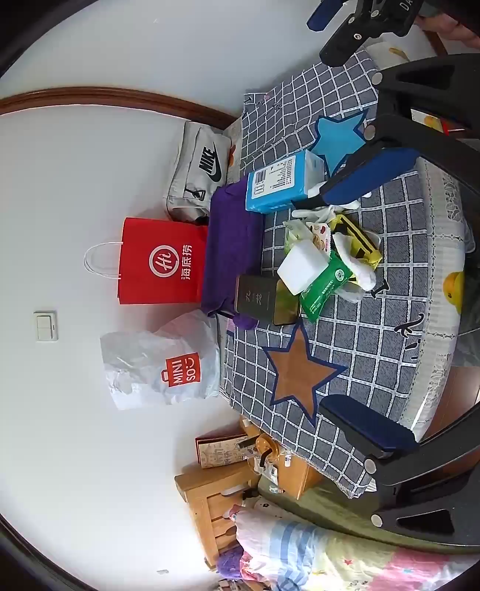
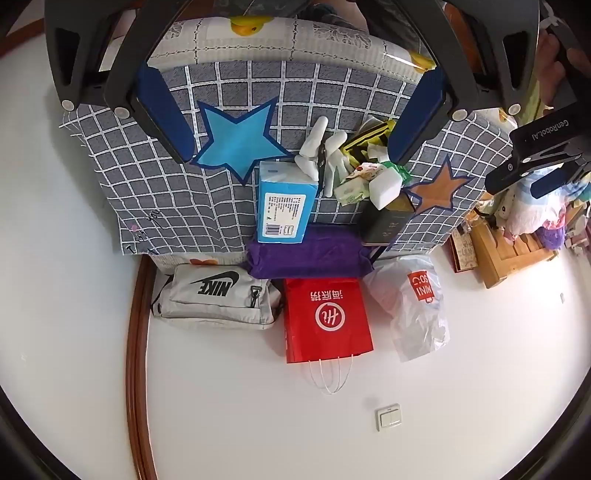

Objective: Organize soft objects

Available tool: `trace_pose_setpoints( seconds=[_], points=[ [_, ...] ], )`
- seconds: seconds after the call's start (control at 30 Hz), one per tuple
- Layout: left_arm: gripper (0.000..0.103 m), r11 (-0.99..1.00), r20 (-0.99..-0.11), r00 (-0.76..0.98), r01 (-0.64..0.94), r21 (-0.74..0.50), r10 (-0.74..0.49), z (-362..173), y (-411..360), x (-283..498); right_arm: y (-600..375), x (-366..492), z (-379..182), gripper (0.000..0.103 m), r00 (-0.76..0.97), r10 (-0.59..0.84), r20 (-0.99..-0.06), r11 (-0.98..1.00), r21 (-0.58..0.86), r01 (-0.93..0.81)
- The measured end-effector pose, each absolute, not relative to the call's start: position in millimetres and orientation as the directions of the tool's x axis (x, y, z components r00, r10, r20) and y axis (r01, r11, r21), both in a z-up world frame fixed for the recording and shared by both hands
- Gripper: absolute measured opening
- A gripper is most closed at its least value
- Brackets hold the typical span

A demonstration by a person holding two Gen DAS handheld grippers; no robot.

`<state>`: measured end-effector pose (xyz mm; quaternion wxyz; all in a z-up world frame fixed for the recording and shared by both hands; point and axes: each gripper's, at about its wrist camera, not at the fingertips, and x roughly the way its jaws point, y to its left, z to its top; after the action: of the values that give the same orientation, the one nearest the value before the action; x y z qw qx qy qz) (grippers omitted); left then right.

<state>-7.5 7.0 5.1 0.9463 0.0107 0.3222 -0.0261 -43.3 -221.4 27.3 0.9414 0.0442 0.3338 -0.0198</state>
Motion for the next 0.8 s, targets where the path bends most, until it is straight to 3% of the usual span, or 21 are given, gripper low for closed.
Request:
trace_pose_setpoints(
  seconds=[0.8],
  points=[
    [0.103,0.998,-0.610,0.792,0.055,0.004,-0.041,4.2,7.7,-7.2,-223.0,-46.7,31.5,0.103,0.781,0.002,-0.625,0.995,0.082,0.063]
  ],
)
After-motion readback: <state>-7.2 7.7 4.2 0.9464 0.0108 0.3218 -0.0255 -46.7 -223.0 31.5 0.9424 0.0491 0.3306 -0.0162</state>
